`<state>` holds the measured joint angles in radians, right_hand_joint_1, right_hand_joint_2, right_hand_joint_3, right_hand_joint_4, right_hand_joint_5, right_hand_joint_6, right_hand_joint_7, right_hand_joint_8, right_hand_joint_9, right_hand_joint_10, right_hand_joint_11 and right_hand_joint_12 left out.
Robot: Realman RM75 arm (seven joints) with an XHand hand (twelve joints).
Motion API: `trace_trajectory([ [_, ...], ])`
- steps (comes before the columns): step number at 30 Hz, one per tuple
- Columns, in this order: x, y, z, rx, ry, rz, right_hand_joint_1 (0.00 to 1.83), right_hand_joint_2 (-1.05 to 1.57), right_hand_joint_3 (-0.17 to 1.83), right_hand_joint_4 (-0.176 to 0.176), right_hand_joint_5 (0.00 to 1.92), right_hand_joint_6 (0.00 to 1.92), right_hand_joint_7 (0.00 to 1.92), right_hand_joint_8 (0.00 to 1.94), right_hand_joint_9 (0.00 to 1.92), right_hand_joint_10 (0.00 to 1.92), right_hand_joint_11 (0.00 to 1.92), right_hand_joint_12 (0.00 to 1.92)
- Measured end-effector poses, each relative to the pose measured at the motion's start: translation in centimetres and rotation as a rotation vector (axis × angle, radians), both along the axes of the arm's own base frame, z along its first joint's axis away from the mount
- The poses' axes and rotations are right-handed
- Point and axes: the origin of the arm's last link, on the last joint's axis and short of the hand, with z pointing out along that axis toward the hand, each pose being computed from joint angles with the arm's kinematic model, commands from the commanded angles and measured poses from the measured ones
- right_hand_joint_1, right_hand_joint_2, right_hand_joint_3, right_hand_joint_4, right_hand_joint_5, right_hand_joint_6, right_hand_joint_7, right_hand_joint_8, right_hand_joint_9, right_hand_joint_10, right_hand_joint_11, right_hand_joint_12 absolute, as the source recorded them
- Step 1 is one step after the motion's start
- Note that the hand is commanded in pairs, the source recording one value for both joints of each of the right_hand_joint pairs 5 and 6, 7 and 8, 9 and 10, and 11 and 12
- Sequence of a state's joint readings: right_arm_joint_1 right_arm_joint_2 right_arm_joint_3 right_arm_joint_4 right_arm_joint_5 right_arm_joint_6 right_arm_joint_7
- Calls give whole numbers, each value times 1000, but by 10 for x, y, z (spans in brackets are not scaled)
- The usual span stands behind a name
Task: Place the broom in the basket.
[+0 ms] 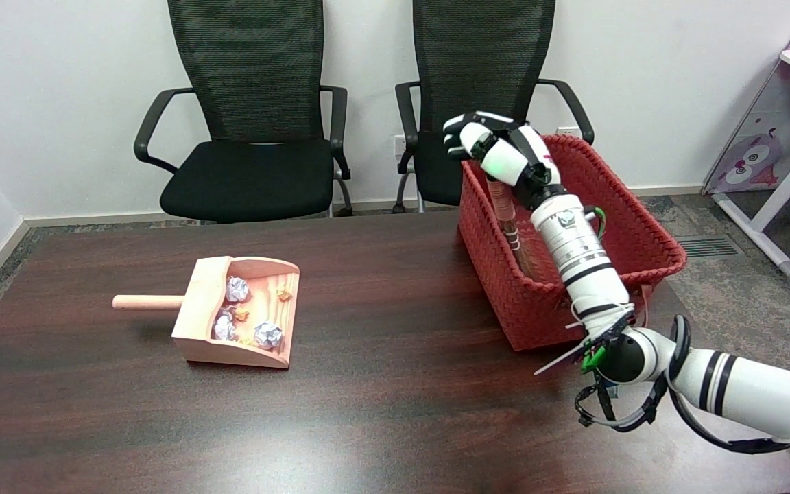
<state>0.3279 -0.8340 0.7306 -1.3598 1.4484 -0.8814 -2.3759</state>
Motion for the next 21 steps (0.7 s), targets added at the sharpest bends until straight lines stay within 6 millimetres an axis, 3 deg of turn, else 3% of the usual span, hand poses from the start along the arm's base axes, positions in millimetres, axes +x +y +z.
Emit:
trace_trajectory([
  [10,23,8,15,-74,-22,129,625,802,1097,-176,842,842,842,842,477,477,663,663],
  [18,47,35,35,-160,-77,286,628,890,1043,-176,864,864,864,864,488,488,688,688],
  [21,55,47,37,-161,-91,332,632,917,1024,-176,842,842,842,842,555,555,832,832],
])
